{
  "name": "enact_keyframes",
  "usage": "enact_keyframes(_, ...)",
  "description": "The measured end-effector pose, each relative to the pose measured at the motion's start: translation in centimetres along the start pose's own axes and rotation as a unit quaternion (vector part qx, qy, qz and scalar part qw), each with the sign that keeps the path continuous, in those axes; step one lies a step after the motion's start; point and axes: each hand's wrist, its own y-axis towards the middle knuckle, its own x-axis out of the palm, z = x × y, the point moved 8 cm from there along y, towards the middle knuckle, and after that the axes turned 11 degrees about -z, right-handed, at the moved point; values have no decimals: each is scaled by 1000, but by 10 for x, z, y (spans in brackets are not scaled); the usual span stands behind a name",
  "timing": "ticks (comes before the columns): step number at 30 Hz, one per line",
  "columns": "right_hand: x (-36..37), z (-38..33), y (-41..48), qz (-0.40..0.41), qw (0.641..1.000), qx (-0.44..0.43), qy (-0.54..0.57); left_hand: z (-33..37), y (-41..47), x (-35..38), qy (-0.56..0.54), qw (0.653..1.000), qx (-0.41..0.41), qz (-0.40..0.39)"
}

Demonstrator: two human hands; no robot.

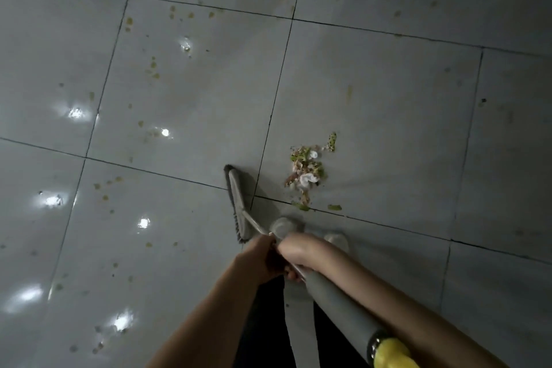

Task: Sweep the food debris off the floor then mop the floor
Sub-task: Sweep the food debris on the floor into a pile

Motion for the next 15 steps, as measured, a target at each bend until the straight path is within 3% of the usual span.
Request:
enact_keyframes(8, -85, 92, -45, 85, 996, -15, 15, -26, 26, 128, -83, 993, 51, -71)
enact_keyframes(12, -94, 112, -62, 93, 995, -41, -5, -42, 28, 145, -108, 989, 90, -42)
enact_keyframes(15, -73, 100, -54, 53, 997, -57, -2, -45, 20, 111, -91, 989, 113, 20)
